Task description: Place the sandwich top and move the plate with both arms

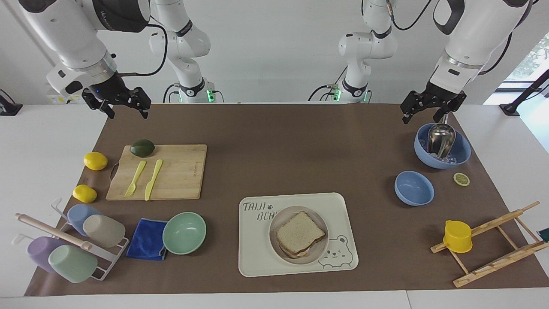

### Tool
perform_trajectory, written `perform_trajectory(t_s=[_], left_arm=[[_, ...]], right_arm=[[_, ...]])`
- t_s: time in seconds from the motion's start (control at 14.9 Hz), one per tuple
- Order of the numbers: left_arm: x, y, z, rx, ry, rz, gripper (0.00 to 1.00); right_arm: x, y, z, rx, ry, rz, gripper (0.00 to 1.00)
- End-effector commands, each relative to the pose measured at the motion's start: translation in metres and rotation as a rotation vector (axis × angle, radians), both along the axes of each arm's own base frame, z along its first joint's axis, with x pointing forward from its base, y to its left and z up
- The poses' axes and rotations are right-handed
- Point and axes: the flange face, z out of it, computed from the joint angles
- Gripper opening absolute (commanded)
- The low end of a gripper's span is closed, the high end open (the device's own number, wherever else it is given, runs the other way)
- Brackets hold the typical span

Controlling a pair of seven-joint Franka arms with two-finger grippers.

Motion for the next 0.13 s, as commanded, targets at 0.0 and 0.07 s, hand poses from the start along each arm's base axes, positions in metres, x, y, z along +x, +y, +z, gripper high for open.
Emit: perform_trajectory(t_s=[0.0, 0.07], left_arm=[[-0.0014, 0.0038, 0.0008, 0.024, 0.009, 0.014, 1.0], [-0.0019, 0.0039, 0.0016, 0.023, 0.007, 0.014, 1.0]], right_arm=[[-0.0038, 0.0015, 0.0025, -0.009, -0.005, 0.009, 1.0], [-0.0034, 0.0007, 0.0017, -0.009, -0.004, 0.008, 1.0]])
